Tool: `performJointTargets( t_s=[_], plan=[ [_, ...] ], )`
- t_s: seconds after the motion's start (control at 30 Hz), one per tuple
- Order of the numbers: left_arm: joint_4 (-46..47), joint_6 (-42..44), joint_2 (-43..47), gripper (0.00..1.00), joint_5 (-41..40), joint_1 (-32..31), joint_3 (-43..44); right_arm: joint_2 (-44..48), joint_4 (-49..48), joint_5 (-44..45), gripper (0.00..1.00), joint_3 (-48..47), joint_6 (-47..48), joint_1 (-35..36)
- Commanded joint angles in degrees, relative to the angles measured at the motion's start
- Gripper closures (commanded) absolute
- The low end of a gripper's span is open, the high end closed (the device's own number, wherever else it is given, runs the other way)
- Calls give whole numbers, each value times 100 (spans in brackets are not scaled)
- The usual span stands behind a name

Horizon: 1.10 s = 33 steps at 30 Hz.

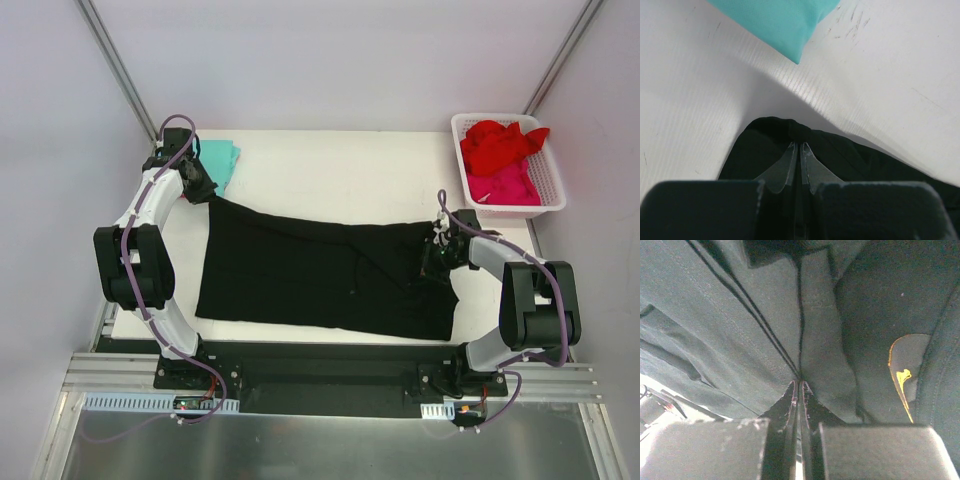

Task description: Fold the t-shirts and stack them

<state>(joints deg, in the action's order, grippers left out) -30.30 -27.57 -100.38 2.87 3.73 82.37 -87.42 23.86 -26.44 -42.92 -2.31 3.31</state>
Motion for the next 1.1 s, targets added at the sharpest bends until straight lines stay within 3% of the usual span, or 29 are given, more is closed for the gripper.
performJointTargets(
  t_s=[0.0, 0.33, 0.47, 1.07],
  plan=[
    [-37, 68, 168, 100, 29, -21, 165, 189, 417, 24, 99, -549, 99, 56],
    [-169, 120, 97, 100, 73, -21, 403, -30, 1964, 385, 99, -3246, 485, 64],
    [-256, 173, 124, 100, 38, -4, 491, -205, 2403, 569, 99, -3906, 608, 56],
    [-353, 261, 229, 100, 3, 128, 412, -425, 2931, 569, 99, -5419, 582, -322]
  ],
)
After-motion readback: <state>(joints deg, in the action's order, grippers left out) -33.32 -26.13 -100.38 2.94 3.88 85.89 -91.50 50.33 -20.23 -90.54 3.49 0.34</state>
